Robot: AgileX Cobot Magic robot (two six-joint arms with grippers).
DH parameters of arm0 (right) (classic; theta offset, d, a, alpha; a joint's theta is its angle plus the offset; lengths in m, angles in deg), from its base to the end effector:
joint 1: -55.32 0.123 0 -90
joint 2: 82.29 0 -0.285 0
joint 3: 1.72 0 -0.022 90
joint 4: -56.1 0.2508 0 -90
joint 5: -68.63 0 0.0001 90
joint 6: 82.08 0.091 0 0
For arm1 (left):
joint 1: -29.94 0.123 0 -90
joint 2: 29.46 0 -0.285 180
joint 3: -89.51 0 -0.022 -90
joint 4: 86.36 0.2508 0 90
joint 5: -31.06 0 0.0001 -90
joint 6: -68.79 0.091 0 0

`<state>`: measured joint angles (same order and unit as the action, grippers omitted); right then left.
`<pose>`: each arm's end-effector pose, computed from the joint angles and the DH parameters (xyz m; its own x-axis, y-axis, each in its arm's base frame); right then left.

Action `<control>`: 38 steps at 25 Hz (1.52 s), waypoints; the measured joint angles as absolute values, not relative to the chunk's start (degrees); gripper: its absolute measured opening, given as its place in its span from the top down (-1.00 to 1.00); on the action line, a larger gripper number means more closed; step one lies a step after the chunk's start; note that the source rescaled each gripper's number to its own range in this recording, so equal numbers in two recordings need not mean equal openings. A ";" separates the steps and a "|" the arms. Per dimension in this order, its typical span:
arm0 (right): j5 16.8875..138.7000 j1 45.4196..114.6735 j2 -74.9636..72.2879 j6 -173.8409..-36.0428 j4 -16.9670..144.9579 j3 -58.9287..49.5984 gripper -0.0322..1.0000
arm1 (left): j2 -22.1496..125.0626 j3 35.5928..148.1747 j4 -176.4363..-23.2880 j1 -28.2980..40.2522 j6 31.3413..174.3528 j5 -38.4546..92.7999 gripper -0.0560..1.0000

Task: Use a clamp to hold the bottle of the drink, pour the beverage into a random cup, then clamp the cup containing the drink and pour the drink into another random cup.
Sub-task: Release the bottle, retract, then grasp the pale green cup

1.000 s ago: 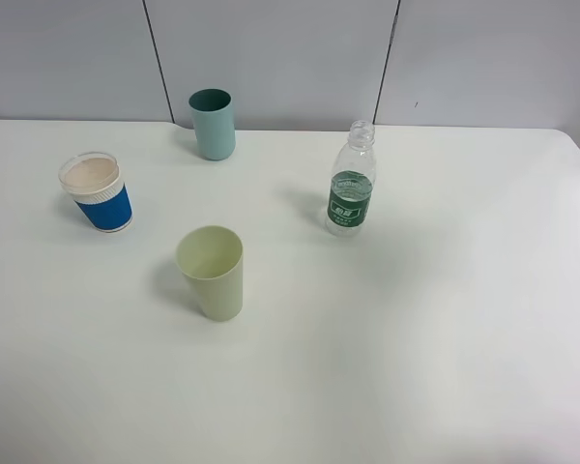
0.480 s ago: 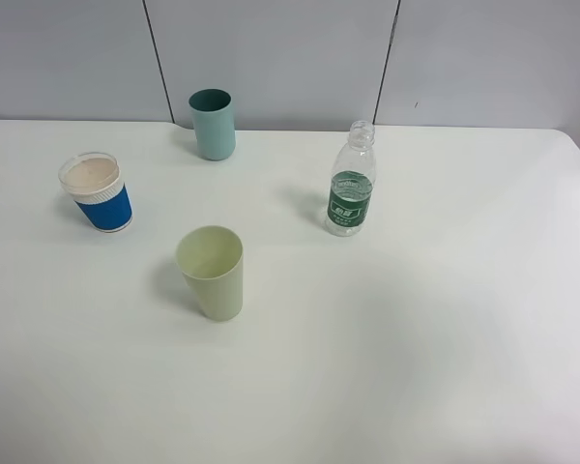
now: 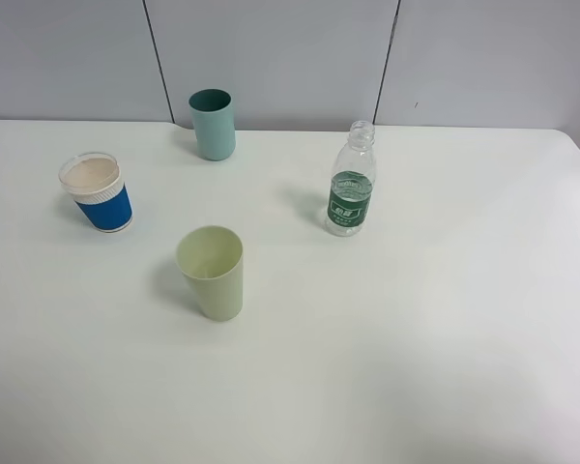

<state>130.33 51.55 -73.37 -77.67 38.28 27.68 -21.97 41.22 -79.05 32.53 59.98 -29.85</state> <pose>-0.0582 -0.0208 0.3641 -0.1771 -0.0599 -0.9824 0.3167 0.9416 -0.1146 -0.0071 0.0098 0.2790 -0.4306 -0.1104 -0.8958 -0.1844 0.9823 -0.0324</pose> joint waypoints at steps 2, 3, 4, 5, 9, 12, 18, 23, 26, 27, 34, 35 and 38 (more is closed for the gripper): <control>132.55 51.55 -74.71 -80.64 38.28 27.68 -0.99 | -21.97 41.22 -79.05 32.53 59.98 -29.85 -0.74; 133.96 51.55 -74.77 -82.08 38.28 27.68 -0.99 | -21.97 41.22 -79.05 32.53 59.98 -29.85 -0.74; 135.06 51.55 -74.77 -82.70 38.46 27.87 -0.99 | -21.97 41.22 -79.05 32.53 59.98 -29.85 -0.74; 135.68 51.55 -74.77 -83.44 39.16 28.28 -0.99 | -21.97 41.22 -79.05 32.53 59.98 -29.85 -0.74; 136.27 51.55 -74.77 -85.25 44.72 31.69 -1.00 | -21.97 41.22 -79.05 32.53 59.98 -29.85 -0.74; 133.26 51.55 -74.77 -85.72 51.11 36.44 -1.00 | -21.97 41.22 -79.05 32.53 59.98 -29.85 -0.74; 131.29 51.55 -74.72 -85.53 54.68 45.20 -1.00 | -21.97 41.22 -79.05 32.53 59.98 -29.85 -0.74; 130.01 51.55 -74.72 -84.62 54.74 46.64 -1.00 | -21.97 41.22 -79.05 32.53 59.98 -29.85 -0.74; 129.94 51.55 -74.72 -84.50 54.68 46.80 -1.00 | -21.97 41.22 -79.05 32.53 59.98 -29.85 -0.74; 129.94 51.55 -74.72 -84.50 54.68 46.80 -1.00 | -21.97 41.22 -79.05 32.53 59.98 -29.85 -0.74; 129.94 51.55 -74.72 -84.44 54.63 46.80 -1.00 | -21.97 41.22 -79.05 32.53 59.98 -29.85 -0.74; 129.94 51.55 -74.72 -84.44 54.63 46.80 -1.00 | -21.97 41.22 -79.05 32.53 59.98 -29.85 -0.74; 129.94 51.55 -74.72 -84.44 54.63 46.80 -1.00 | -21.97 41.22 -79.05 32.53 59.98 -29.85 -0.74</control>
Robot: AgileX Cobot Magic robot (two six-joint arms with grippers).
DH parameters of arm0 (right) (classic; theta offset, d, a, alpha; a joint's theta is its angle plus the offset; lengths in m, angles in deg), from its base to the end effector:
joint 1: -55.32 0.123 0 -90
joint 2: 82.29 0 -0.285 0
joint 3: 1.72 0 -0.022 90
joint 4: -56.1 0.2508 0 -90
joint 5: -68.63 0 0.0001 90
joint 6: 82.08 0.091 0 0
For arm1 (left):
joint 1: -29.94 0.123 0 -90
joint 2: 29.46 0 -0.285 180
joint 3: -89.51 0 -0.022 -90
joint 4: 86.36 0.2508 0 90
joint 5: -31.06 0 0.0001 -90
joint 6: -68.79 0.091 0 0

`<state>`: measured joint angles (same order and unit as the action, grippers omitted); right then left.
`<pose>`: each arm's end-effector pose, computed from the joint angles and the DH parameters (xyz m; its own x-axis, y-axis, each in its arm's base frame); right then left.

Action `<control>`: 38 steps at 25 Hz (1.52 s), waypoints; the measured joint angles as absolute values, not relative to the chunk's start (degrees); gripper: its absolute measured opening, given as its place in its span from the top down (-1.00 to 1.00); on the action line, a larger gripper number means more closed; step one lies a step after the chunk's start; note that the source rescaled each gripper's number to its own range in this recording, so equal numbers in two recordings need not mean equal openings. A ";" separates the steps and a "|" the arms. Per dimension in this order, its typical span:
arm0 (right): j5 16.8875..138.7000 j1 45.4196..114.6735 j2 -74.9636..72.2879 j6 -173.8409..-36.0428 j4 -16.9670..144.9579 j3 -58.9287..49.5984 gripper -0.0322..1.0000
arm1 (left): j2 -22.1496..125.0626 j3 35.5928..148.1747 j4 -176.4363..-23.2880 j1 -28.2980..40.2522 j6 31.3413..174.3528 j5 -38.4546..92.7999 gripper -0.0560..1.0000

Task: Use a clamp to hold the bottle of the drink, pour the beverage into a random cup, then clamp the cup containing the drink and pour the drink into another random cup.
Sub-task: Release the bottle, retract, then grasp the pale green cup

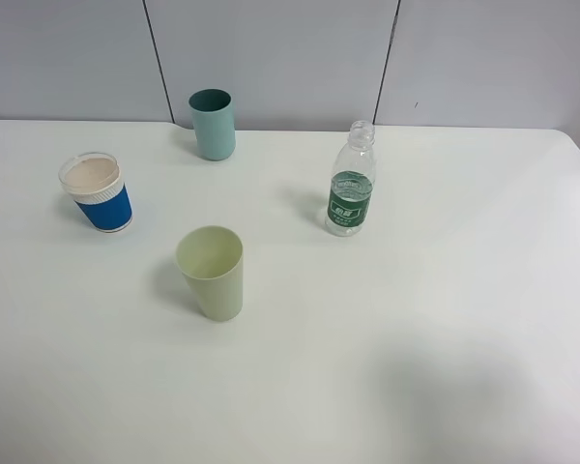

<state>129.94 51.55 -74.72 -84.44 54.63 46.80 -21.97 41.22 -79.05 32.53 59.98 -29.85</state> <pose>-0.0060 -0.0017 0.2768 -0.4630 -0.0231 -0.8861 0.0610 0.9965 -0.0578 -0.0071 0.0098 0.2790 -0.4306 -0.1104 -0.8958 -0.1844 0.9823 -0.0324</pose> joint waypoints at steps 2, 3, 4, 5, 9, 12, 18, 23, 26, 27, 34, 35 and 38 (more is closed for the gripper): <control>129.94 51.55 -74.72 -84.44 54.63 46.80 -1.00 | -21.97 41.22 -79.05 32.53 59.98 -29.85 -0.74; 129.94 51.55 -74.72 -84.44 54.63 46.80 -1.00 | -21.97 41.22 -79.05 32.53 59.98 -29.85 -0.74; 129.94 51.55 -74.72 -84.44 54.63 46.80 -1.00 | -21.97 41.22 -79.05 32.53 59.98 -29.85 -0.74; 129.94 51.55 -74.72 -84.44 54.63 46.80 -1.00 | -21.97 41.22 -79.05 32.53 59.98 -29.85 -0.74; 129.94 51.55 -74.72 -84.44 54.63 46.80 -1.00 | -21.97 41.22 -79.05 32.53 59.98 -29.85 -0.74; 129.94 51.55 -74.72 -84.44 54.63 46.80 -1.00 | -21.97 41.22 -79.05 32.53 59.98 -29.85 -0.74; 129.94 51.55 -74.72 -84.44 54.63 46.80 -1.00 | -21.97 41.22 -79.05 32.53 59.98 -29.85 -0.74; 129.94 51.55 -74.72 -84.44 54.63 46.80 -1.00 | -21.97 41.22 -79.05 32.53 59.98 -29.85 -0.74; 129.94 51.55 -74.72 -84.44 54.63 46.80 -1.00 | -21.97 41.22 -79.05 32.53 59.98 -29.85 -0.74; 129.94 51.55 -74.72 -84.44 54.63 46.80 -1.00 | -21.97 41.22 -79.05 32.53 59.98 -29.85 -0.74; 129.94 51.55 -74.72 -84.44 54.63 46.80 -1.00 | -21.97 41.22 -79.05 32.53 59.98 -29.85 -0.74; 129.94 51.55 -74.72 -84.44 54.63 46.80 -1.00 | -21.97 41.22 -79.05 32.53 59.98 -29.85 -0.74; 129.94 51.55 -74.72 -84.44 54.63 46.80 -1.00 | -21.97 41.22 -79.05 32.53 59.98 -29.85 -0.74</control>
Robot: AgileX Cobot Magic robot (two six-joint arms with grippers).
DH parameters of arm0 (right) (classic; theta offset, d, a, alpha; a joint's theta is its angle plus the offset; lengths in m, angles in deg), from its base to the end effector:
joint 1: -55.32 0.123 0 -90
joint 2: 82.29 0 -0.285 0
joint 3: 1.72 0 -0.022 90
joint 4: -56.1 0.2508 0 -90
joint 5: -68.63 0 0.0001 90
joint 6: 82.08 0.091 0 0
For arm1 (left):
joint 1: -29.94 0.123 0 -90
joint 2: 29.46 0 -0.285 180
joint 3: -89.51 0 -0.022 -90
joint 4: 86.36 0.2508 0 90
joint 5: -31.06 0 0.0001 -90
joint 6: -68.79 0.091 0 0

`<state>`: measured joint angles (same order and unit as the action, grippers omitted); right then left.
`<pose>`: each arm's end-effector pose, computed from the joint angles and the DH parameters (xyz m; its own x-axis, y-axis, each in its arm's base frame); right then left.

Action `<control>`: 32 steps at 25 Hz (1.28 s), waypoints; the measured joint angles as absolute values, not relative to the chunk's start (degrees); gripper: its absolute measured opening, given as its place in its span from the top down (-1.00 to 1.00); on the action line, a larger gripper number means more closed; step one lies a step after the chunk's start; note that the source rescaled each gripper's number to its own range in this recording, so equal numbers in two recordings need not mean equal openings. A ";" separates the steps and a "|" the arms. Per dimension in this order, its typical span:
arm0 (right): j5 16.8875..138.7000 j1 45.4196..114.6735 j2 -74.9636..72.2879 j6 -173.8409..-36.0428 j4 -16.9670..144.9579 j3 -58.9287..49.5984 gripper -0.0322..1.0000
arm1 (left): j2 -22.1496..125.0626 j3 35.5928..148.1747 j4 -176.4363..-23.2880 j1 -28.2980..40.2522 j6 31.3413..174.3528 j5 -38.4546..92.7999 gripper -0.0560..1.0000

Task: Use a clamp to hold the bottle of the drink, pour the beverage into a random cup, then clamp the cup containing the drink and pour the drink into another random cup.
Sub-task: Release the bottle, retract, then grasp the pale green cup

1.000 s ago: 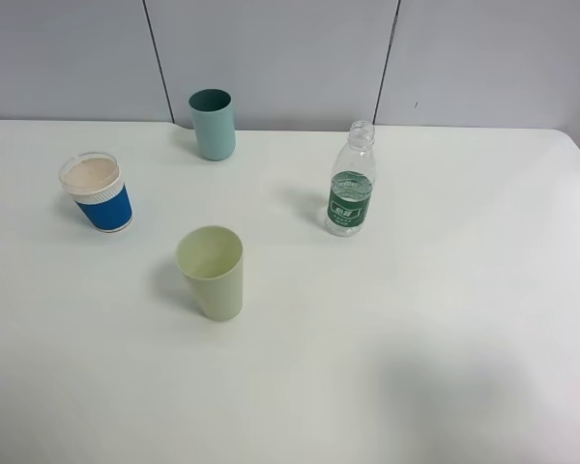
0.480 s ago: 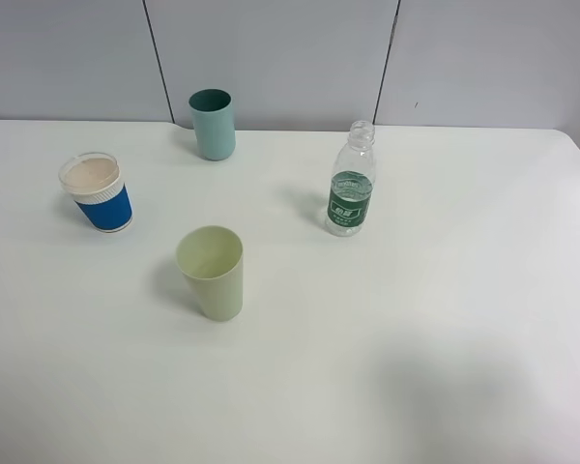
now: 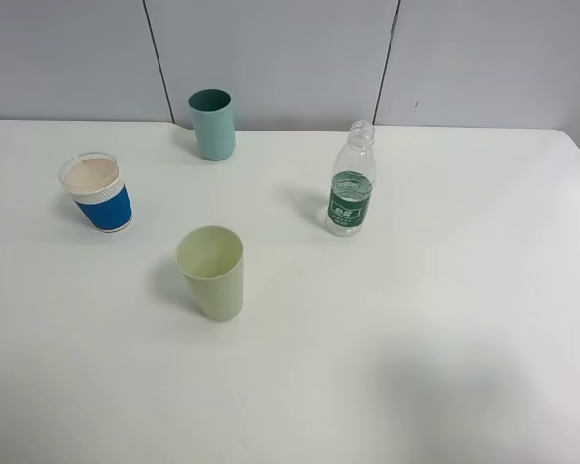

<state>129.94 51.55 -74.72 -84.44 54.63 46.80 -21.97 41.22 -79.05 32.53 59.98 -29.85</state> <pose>-0.0060 -0.0017 0.2768 -0.4630 -0.0231 -0.8861 0.0610 0.9965 -0.0578 -0.0071 0.0098 0.2790 -0.4306 -0.1104 -0.8958 -0.1844 0.9823 -0.0324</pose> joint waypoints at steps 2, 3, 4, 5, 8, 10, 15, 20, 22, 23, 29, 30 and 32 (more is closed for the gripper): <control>129.94 51.55 -74.72 -84.44 54.63 46.80 -1.00 | -21.97 41.22 -79.05 32.53 59.98 -29.85 -0.74; 129.94 51.55 -74.72 -84.44 54.63 46.80 -1.00 | -21.97 41.22 -79.05 32.53 59.98 -29.85 -0.74; 129.94 51.55 -74.72 -84.44 54.63 46.80 -1.00 | -21.97 41.22 -79.05 32.53 59.98 -29.85 -0.74; 129.94 51.55 -74.72 -84.44 54.63 46.80 -1.00 | -21.97 41.22 -79.05 32.53 59.98 -29.85 -0.74; 129.94 51.55 -74.72 -84.44 54.63 46.80 -1.00 | -21.97 41.22 -79.07 32.53 59.98 -29.85 -0.74; 129.94 51.55 -74.72 -84.44 54.63 46.80 -1.00 | -21.97 41.22 -79.19 32.53 59.98 -29.85 -0.74; 129.94 51.55 -74.72 -84.44 54.63 46.80 -1.00 | -21.97 41.22 -81.14 32.53 63.88 -29.58 -0.74; 129.94 51.55 -74.72 -84.37 54.63 46.80 -1.00 | -20.19 42.37 -85.99 32.53 72.98 -24.51 -0.74; 129.94 51.55 -74.72 -84.37 54.63 46.80 -1.00 | -17.51 42.49 -86.36 32.53 74.05 -22.57 -0.74; 129.94 51.55 -74.72 -84.37 54.63 46.80 -1.00 | -15.67 42.49 -86.36 32.53 74.74 -21.89 -0.74; 129.94 51.55 -74.72 -84.37 54.63 46.80 -1.00 | -4.14 42.49 -86.00 28.40 79.69 -19.41 -0.74; 129.94 51.55 -74.72 -84.37 54.63 46.80 -1.00 | -2.02 42.49 -85.94 27.03 79.86 -18.93 -0.74; 129.94 51.55 -74.72 -84.37 54.63 46.80 -1.00 | 1.88 42.49 -85.52 24.05 80.07 -18.49 -0.74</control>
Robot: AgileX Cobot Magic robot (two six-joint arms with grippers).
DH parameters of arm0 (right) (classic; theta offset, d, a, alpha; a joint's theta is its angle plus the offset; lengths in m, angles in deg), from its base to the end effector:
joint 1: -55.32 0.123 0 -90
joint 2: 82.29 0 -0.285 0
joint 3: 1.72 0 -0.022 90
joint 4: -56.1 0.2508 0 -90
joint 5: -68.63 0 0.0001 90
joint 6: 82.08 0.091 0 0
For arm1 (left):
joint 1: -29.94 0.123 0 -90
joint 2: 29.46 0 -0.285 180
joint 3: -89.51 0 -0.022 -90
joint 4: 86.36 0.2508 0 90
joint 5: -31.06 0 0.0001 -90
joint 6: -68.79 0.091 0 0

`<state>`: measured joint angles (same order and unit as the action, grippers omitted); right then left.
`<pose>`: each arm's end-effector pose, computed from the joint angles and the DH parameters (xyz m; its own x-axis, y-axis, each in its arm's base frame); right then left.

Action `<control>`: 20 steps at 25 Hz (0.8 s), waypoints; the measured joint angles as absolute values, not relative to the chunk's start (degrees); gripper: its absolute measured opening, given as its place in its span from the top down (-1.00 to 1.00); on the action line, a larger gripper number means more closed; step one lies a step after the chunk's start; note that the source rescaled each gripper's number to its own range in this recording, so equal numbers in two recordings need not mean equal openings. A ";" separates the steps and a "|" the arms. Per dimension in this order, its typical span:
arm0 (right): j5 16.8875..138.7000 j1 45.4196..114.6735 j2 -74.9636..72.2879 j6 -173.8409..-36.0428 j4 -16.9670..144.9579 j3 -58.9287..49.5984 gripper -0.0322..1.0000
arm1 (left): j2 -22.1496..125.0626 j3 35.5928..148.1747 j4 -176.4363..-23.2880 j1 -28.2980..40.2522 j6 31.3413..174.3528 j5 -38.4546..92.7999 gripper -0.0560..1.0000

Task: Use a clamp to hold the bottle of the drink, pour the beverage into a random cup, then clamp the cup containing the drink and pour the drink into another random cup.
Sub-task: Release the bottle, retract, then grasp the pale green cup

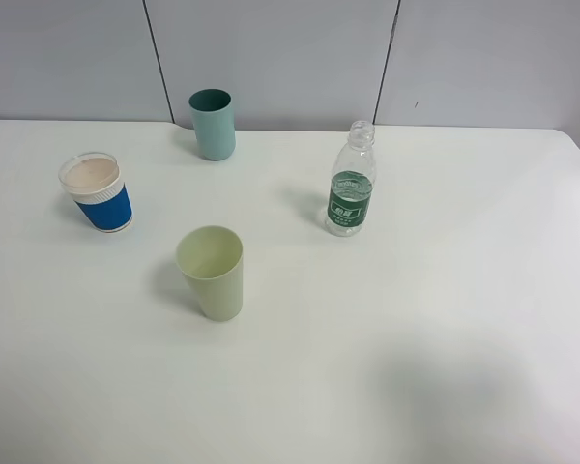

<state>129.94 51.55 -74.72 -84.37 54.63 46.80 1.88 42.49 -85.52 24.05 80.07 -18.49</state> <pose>-0.0060 -0.0017 0.2768 -0.4629 -0.0219 -0.8861 0.0616 0.9965 -0.0567 0.0693 -0.0061 0.2874 -0.5789 0.2657 -0.7709 0.2171 0.9615 0.1684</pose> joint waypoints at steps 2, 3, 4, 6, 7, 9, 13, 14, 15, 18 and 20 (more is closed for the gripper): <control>129.94 51.55 -74.72 -84.37 54.63 46.80 -1.00 | 6.09 42.49 -85.27 21.04 80.56 -18.30 -0.74; 129.94 51.55 -74.72 -84.37 54.63 46.80 -1.00 | 7.79 42.16 -85.34 19.46 81.13 -17.77 -0.74; 129.94 51.55 -74.72 -84.37 54.63 46.80 -1.00 | 9.70 41.62 -85.43 17.98 82.09 -17.07 -0.74; 129.94 51.55 -74.72 -84.37 54.63 46.80 -1.00 | 13.19 40.07 -86.36 15.20 84.52 -15.00 -0.74; 129.94 51.55 -74.72 -84.37 54.63 46.80 -1.00 | 14.49 39.07 -87.28 13.67 85.84 -13.60 -0.74; 129.94 51.55 -74.72 -84.37 54.63 46.80 -1.00 | 17.45 37.48 -88.73 10.40 87.76 -10.82 -0.74; 129.94 51.55 -74.72 -84.32 54.63 46.80 -1.00 | 22.82 36.47 -89.86 4.85 88.56 -6.04 -0.74; 129.94 51.55 -74.72 -84.26 54.63 46.80 -1.00 | 24.05 36.41 -89.91 3.66 88.56 -4.78 -0.74; 129.94 51.55 -74.72 -84.20 54.63 46.80 -1.00 | 25.59 36.29 -90.16 2.56 88.56 -3.74 -0.72; 129.94 51.55 -74.72 -84.20 54.63 46.80 -1.00 | 30.50 36.22 -90.72 -0.19 88.60 -1.61 -0.68; 129.94 51.55 -74.72 -84.20 54.63 46.80 -1.00 | 34.28 36.22 -90.86 -1.65 88.13 -0.19 -0.68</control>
